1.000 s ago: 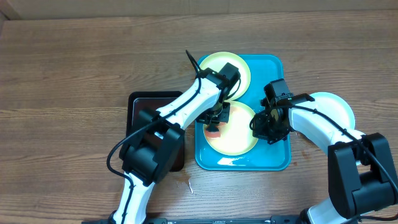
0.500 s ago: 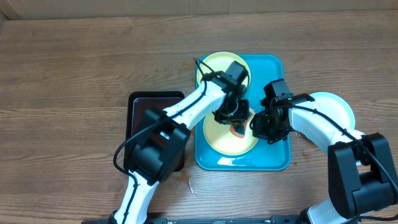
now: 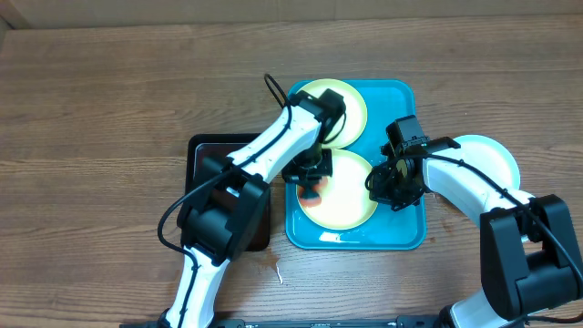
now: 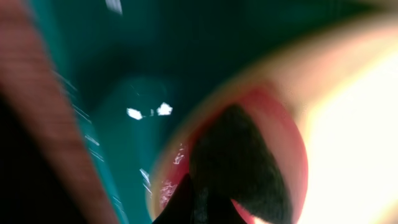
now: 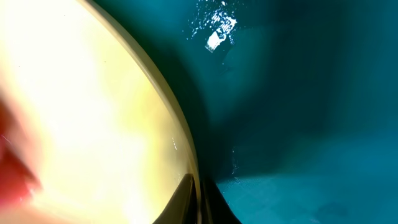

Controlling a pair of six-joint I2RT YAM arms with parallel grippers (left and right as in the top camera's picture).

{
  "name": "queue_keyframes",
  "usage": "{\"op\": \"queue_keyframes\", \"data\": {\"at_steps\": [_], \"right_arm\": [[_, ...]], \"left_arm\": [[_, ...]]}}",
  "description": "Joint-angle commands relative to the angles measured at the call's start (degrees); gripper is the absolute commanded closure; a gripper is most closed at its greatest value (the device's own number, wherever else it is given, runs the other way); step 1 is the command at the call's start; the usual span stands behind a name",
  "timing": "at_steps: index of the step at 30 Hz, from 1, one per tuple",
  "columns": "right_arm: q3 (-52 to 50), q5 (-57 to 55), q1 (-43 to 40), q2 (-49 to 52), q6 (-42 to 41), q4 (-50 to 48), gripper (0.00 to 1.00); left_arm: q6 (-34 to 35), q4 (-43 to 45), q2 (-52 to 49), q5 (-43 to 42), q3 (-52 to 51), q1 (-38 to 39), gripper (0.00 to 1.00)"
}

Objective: Clean dirty plates on tray and stack at the side
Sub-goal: 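Scrub the lower yellow plate with the sponge while right gripper holds it, then return the sponge to the basin with the left gripper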

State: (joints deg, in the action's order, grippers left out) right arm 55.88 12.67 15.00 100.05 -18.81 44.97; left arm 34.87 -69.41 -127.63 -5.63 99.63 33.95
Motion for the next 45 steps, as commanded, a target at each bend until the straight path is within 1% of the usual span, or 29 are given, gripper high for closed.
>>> {"op": "queue_keyframes", "data": {"at_steps": [1,4,6,9,12,14,17,19,22,24,28,31,36,42,45], "right_arm": [[-0.3,-3.0,0.0,1.4,0.8,0.3,0.96],[-0.3,-3.0,0.0,1.4,0.8,0.3,0.96],[-0.3,-3.0,0.0,1.4,0.8,0.3,0.96],[-0.3,-3.0,0.0,1.4,0.8,0.3,0.96],[-0.3,-2.9,0.0,1.4,0.8,0.4,0.96],[-0.3,-2.9,0.0,1.4,0.8,0.5,0.96],[-0.3,-3.0,0.0,1.4,0.8,0.6,0.96],[-0.3,-3.0,0.0,1.4,0.8,0.6,0.96],[-0.3,-3.0,0.0,1.4,0.8,0.6,0.96],[-0.3,-3.0,0.0,1.4,0.8,0.6,0.96],[-0.3,-2.9,0.0,1.4,0.8,0.6,0.96],[-0.3,-2.9,0.0,1.4,0.8,0.6,0.96],[-0.3,-2.9,0.0,1.4,0.8,0.8,0.96],[-0.3,-2.9,0.0,1.4,0.8,0.8,0.96],[-0.3,-2.9,0.0,1.4,0.8,0.8,0.96]], "left_arm": [[0.9,2.1,-1.2,8.2,1.8,-0.4,0.96],[1.3,4.4,-1.3,7.5,1.8,-0.2,0.96],[1.4,6.9,-1.3,3.3,1.8,0.0,0.96],[1.3,11.6,-1.5,-6.7,1.6,0.7,0.96],[1.4,15.2,-1.5,-13.4,1.0,2.1,0.96],[1.4,16.9,-1.5,-15.0,0.3,3.1,0.96],[3.2,18.7,-1.6,-15.4,-1.4,4.8,0.96],[3.5,19.8,-1.8,-17.4,-2.7,5.6,0.96],[3.5,19.5,-2.1,-20.9,-4.1,5.9,0.96],[3.5,17.6,-2.1,-21.7,-4.5,5.9,0.96],[3.5,11.7,-2.1,-20.6,-4.5,5.0,0.96],[3.5,7.9,-2.0,-16.9,-4.4,3.5,0.96],[3.6,4.1,-1.2,-7.6,-4.2,0.6,0.96],[5.9,2.0,3.0,7.3,-4.1,-1.7,0.96],[5.7,1.9,6.9,9.0,-4.1,-1.8,0.96]]}}
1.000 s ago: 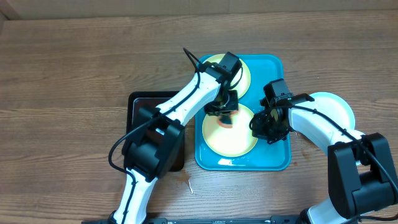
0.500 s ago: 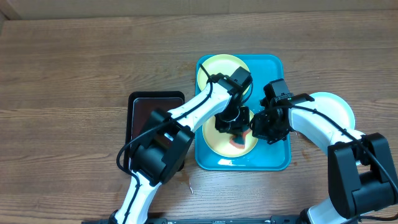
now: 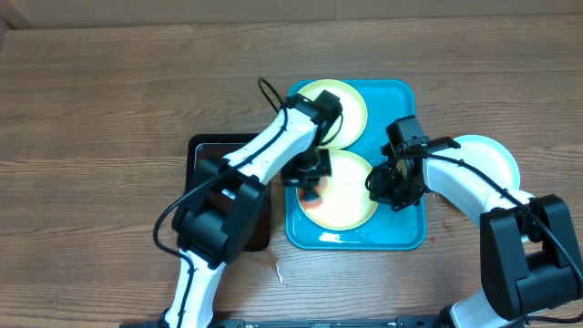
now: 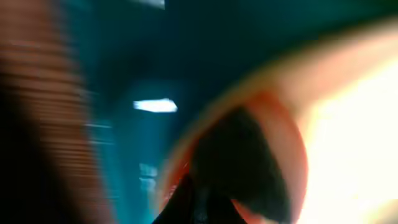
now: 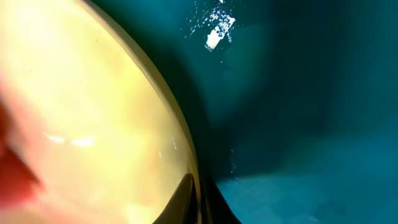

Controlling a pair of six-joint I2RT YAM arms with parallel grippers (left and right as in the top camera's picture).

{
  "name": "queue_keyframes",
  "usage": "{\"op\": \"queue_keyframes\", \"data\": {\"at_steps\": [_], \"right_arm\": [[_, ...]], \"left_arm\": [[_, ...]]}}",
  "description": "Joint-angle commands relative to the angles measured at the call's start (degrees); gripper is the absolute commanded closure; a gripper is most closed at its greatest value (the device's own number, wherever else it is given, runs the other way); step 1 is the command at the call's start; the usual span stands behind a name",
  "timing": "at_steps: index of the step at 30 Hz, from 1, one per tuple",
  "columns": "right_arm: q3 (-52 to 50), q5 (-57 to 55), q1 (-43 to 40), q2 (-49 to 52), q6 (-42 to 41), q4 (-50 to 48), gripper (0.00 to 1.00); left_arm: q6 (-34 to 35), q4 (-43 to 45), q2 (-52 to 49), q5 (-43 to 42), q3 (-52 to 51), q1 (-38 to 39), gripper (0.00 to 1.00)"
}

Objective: Clean dirty plates on tray and stack at the side
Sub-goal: 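Return the sponge to the basin with the left gripper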

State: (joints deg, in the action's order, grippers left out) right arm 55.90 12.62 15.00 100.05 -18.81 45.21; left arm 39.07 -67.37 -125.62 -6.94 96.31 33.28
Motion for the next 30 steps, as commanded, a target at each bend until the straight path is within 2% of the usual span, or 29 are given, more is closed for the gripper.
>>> {"op": "queue_keyframes", "data": {"at_steps": [1,7,9,13,16,18,21,26,29,30], "right_arm": [[-0.4,-2.9,0.0,1.4,0.9,0.5,0.96],[-0.4,-2.9,0.0,1.4,0.9,0.8,0.96],[-0.4,-2.9,0.0,1.4,0.9,1.0,0.96],[-0.4,-2.9,0.0,1.4,0.9,1.2,0.96],[-0.4,-2.9,0.0,1.4,0.9,1.1,0.96],[-0.4,-2.9,0.0,1.4,0.9,1.1,0.96],[-0.4,-2.9,0.0,1.4,0.9,1.1,0.96],[-0.4,-3.1,0.0,1.4,0.8,1.6,0.96],[-0.4,-4.3,0.0,1.4,0.8,2.3,0.96],[-0.3,-5.1,0.0,1.3,0.8,2.5,0.96]], "left_arm": [[1.4,-0.1,7.3,9.8,-0.8,-1.1,0.96],[-1.9,-0.4,19.2,2.6,-0.8,-2.1,0.96],[-2.7,-1.6,22.9,3.0,-0.8,-3.1,0.96],[-3.3,-5.9,29.2,9.2,-0.8,-6.9,0.96],[-3.3,-10.0,30.2,16.3,-0.9,-10.3,0.96],[-3.3,-10.9,29.8,18.1,-2.7,-12.4,0.96],[-3.3,-7.6,29.4,18.3,-10.0,-14.9,0.96],[-3.4,4.1,29.0,16.2,-26.0,-17.0,0.96],[-3.9,8.3,29.0,14.3,-30.6,-17.6,0.96],[-4.4,9.6,29.0,14.1,-31.5,-17.6,0.92]]}}
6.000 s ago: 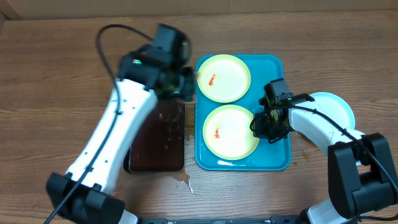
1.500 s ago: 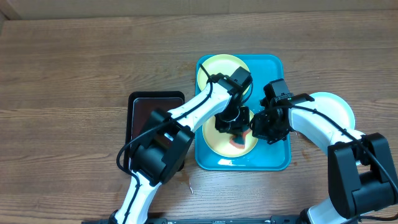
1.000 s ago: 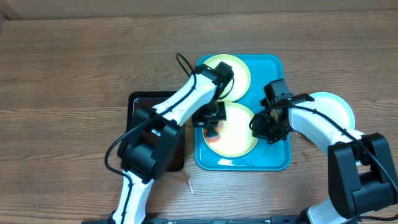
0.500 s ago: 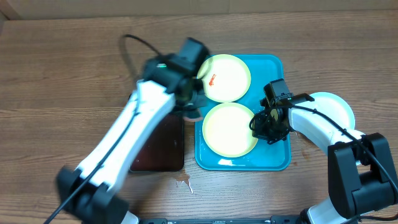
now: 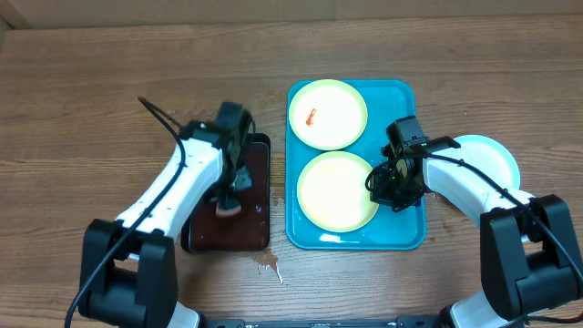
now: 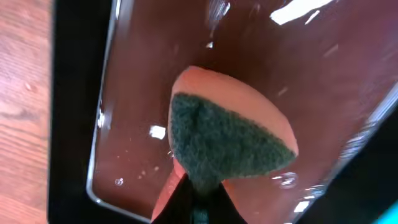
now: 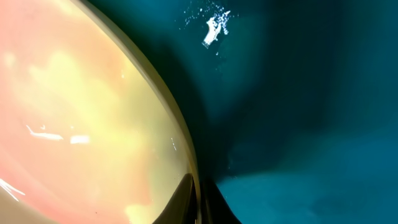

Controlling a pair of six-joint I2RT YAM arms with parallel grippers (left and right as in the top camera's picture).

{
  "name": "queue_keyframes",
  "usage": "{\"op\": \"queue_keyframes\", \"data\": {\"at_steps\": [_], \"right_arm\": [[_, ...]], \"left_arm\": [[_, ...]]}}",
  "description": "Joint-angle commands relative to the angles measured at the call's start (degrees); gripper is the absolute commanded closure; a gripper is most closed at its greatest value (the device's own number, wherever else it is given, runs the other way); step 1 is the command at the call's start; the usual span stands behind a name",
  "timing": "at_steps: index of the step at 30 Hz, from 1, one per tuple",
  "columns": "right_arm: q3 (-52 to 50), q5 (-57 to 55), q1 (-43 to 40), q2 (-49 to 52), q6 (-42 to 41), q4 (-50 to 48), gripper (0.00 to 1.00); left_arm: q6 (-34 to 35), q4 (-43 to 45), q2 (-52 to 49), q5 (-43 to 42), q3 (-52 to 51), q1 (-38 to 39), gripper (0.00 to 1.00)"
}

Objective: Clean dirty plates on tray and stack at the side
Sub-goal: 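Return the sponge to the basin with the left gripper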

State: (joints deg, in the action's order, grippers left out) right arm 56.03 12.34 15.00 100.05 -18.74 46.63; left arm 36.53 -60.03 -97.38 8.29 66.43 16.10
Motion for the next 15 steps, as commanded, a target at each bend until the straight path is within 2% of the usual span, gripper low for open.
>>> {"op": "queue_keyframes", "data": {"at_steps": [1,4,6,9,15], "right_arm": [[-0.5,-5.0,0.0,1.3,0.8,1.1,0.96],[0.7,-5.7,0.0,0.8,1.0,3.0,0.96],[2.1,-7.5,0.0,0.0,0.9,5.5,0.96],[5.4,-12.0,0.0,-2.2,0.9,11.1,0.96],[16.0,-15.5,3.4,-7.8,0.7,19.9,0.96]], "left_arm": [[-2.4,2.4,0.7,-1.7,-1.4,-0.4,0.89],[-4.9,2.1,0.8,-3.5,-0.1,-0.4,0.60],[-5.6,1.0,0.8,-3.7,1.6,-0.5,0.50],[-5.8,-2.3,0.8,-3.7,5.7,-1.2,0.43],[-6.8,-12.9,0.8,-4.2,20.1,-7.5,0.38]]}}
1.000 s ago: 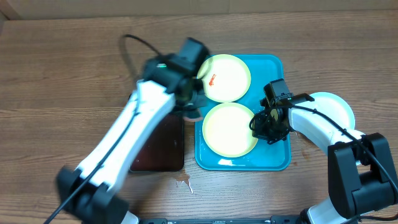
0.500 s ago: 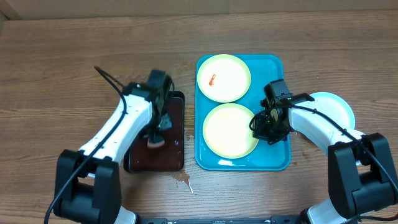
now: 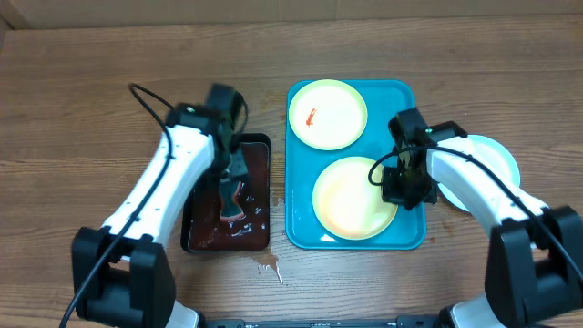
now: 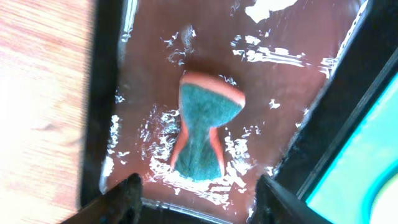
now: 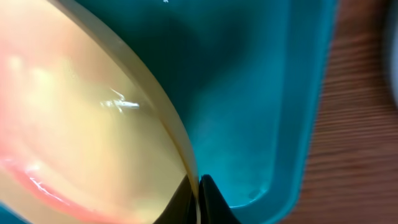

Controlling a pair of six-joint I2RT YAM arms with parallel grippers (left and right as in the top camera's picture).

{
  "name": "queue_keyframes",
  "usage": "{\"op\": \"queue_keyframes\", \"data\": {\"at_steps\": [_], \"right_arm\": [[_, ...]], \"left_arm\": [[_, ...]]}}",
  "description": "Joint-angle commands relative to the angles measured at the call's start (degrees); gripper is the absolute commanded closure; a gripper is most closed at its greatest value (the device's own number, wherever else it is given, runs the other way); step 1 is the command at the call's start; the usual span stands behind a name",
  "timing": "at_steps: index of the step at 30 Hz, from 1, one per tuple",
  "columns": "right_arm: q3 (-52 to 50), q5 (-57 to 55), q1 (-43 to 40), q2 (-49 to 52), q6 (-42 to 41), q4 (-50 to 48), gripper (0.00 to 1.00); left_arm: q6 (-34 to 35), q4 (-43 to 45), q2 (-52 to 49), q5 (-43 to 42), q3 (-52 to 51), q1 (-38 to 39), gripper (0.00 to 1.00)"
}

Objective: Clean dirty plates on tray and stack at the side
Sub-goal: 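Return the sponge to the basin with the left gripper, then lift the lower yellow plate with the right gripper and tilt it over the basin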

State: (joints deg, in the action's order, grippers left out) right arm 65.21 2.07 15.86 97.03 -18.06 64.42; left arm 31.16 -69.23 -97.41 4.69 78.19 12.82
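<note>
Two cream plates lie on the blue tray [image 3: 408, 96]. The far plate [image 3: 328, 114] carries a red smear. The near plate [image 3: 353, 210] looks clean, and my right gripper [image 3: 402, 187] is shut on its right rim [image 5: 180, 146]. A green and orange sponge [image 4: 205, 124] lies in brown water in the black basin [image 3: 199, 239]. My left gripper [image 4: 198, 202] is open above the sponge, its fingers [image 4: 127, 193] apart on either side of it. A white plate [image 3: 496, 155] rests on the table to the right of the tray.
Brown drops [image 3: 267, 265] stain the wooden table [image 3: 91, 100] in front of the basin. The basin stands close against the tray's left edge. A cardboard wall [image 3: 273, 9] runs along the far side.
My left gripper has let go of the sponge, which now lies in the basin water under open fingers. The near plate, still in my right gripper, has shifted right and towards the front.
My left gripper pressed the sponge on a red smear at the near plate's left side while the right held its rim. The same held 1.5 s ago. Then the sponge was over the basin and the plate clean. Now the sponge lies free and the plate has shifted.
</note>
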Motion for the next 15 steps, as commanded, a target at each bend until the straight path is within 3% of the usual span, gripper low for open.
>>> {"op": "queue_keyframes", "data": {"at_steps": [1,5,6,8,15], "right_arm": [[8.6,-6.1,3.4,-5.2,0.1,3.0,0.96],[16.9,-10.6,8.3,-5.4,2.1,5.0,0.96],[18.6,-12.4,10.0,-5.4,2.1,4.5,0.96],[21.5,-16.8,13.5,-5.4,2.1,2.0,0.96],[23.4,-26.5,26.3,-4.7,2.3,-10.0,0.96]], "left_arm": [[-1.5,-5.2,0.8,-1.0,10.5,-5.5,0.37],[-4.5,-10.1,0.8,-5.9,21.1,-12.0,0.28],[-4.9,-10.7,0.8,-7.1,23.3,-13.7,0.22],[-5.5,-10.9,0.8,-8.2,27.0,-17.0,0.00],[-5.5,-11.3,0.8,-8.8,29.3,-23.7,0.00]]}}
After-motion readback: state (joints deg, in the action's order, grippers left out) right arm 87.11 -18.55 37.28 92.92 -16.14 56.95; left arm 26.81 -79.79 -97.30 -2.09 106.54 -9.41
